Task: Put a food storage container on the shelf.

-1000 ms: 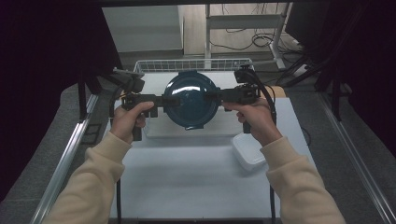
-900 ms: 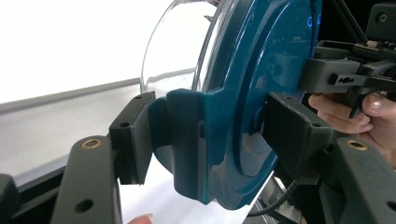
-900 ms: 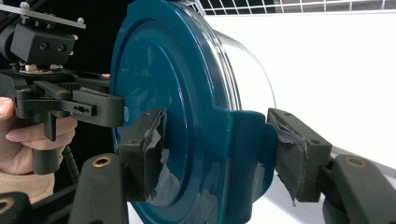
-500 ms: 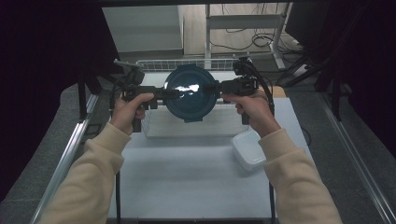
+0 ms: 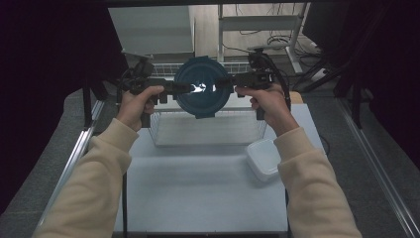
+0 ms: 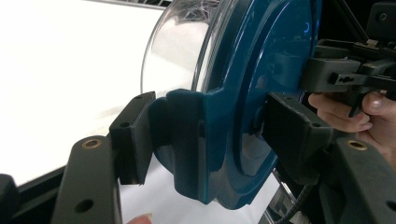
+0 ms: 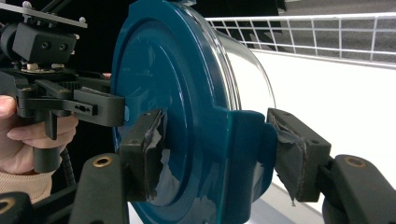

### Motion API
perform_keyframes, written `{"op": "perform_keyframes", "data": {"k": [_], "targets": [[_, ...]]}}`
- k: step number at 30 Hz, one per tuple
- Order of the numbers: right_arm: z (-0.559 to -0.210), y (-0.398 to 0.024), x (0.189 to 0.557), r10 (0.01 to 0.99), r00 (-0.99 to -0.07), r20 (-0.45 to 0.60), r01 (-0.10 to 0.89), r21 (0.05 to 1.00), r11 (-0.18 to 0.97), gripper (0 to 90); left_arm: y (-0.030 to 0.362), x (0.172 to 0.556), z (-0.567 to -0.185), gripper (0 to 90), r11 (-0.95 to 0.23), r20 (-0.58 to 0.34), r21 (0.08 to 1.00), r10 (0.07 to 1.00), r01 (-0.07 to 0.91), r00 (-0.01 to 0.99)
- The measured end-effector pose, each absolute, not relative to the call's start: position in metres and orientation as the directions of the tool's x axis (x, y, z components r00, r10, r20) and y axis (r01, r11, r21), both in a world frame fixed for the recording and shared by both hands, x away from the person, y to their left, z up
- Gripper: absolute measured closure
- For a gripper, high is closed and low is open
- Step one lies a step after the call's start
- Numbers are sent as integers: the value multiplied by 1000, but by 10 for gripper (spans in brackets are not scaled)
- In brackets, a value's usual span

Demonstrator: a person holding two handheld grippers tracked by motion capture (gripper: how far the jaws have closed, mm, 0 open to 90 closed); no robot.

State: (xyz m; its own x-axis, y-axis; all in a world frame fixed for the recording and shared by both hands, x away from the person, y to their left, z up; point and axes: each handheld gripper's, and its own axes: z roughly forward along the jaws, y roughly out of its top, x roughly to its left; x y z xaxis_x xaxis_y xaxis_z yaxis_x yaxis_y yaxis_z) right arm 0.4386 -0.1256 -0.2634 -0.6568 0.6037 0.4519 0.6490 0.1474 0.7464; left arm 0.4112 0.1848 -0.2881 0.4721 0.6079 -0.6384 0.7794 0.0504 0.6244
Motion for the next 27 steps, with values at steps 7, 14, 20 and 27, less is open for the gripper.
{"op": "perform_keyframes", "data": {"k": [7, 14, 20, 27], "targets": [[-262, -126, 454, 606, -646, 464, 661, 737, 140, 387, 185, 428, -287, 364, 49, -645, 614, 606, 788, 465], [-262, -124, 470, 608, -637, 473, 672, 728, 138, 387, 188, 444, -288, 364, 51, -653, 604, 604, 796, 457], [-268, -123, 483, 607, -624, 492, 687, 716, 127, 388, 188, 458, -293, 364, 45, -657, 589, 607, 807, 446], [-283, -124, 498, 615, -592, 521, 720, 685, 113, 387, 188, 474, -308, 362, 50, -678, 556, 606, 830, 417]]}}
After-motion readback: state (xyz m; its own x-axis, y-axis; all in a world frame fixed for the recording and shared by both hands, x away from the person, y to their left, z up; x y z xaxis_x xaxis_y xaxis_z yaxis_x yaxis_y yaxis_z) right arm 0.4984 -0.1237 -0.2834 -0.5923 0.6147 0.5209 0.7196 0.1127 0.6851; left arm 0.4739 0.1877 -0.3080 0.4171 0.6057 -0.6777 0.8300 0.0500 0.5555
